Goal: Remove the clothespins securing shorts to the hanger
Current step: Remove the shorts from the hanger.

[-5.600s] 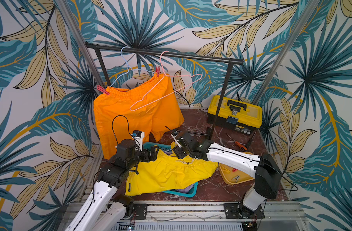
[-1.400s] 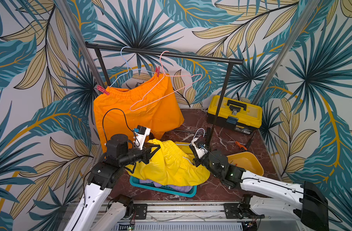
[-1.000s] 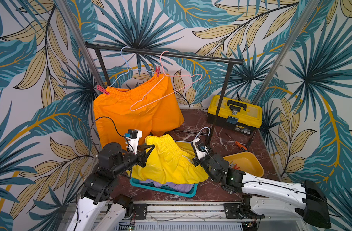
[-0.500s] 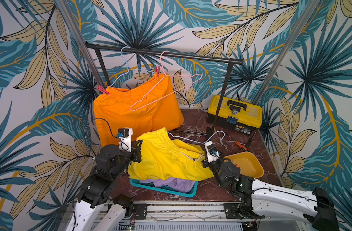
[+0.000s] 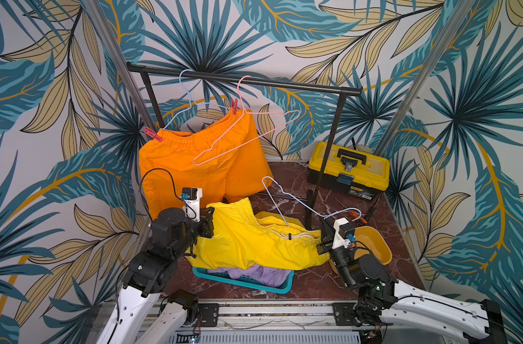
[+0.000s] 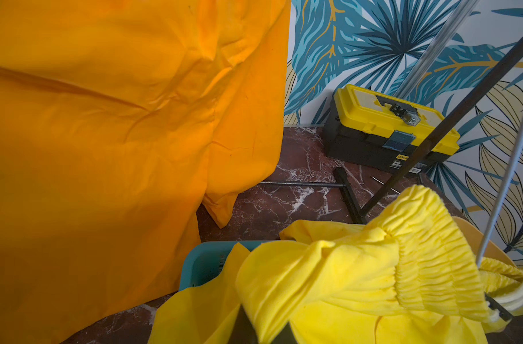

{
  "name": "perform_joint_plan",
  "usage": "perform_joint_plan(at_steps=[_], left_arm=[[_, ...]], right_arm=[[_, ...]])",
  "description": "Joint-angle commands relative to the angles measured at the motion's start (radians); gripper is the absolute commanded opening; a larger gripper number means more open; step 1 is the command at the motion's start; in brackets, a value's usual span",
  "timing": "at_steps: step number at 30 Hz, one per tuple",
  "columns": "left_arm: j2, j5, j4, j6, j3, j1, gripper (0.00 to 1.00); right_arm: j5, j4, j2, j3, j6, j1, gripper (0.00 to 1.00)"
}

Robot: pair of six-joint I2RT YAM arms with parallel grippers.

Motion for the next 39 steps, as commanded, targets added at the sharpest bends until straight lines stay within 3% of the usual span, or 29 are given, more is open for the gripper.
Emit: perform_joint_plan(at_steps=[1,14,17,19,24,29,34,39], left_arm=[[-0.030,0.027,0.013,-0.031,-0.064,0.008,0.00],[0.004,-0.091,0.014,-0.141,-0.218,-0.010,0.00],[0.038,-0.137,0.018,-0.187,-0.249,-0.025,0.00],[0.066,-0.164,0.029,-0.201,-0.267,-0.046,0.09],[0.117,-0.265,0.042,-0.212,-0.298,-0.104,0.10],[0.140,-0.264,0.094,-0.216,-0.329,-0.109,0.13],[0.243,-0.224,0.142,-0.218,-0.337,-0.124,0.37],[0.262,-0.238,0.131,-0.206,-0.289,-0.144,0.74]], right_arm=[[-0.085,0.106,0.021,0.070,-0.011,-0.003,0.00],[-0.227,0.187,0.289,0.290,0.030,-0.003,0.00],[-0.232,0.181,0.299,0.307,0.032,-0.003,0.00],[-0.233,0.174,0.296,0.311,0.032,-0.003,0.00],[-0.243,0.156,0.252,0.313,0.032,-0.003,0.00],[-0.243,0.103,0.197,0.327,0.016,-0.003,0.00],[-0.236,0.070,0.149,0.314,0.010,-0.003,0.00],[-0.232,0.015,0.115,0.310,0.012,-0.003,0.00]])
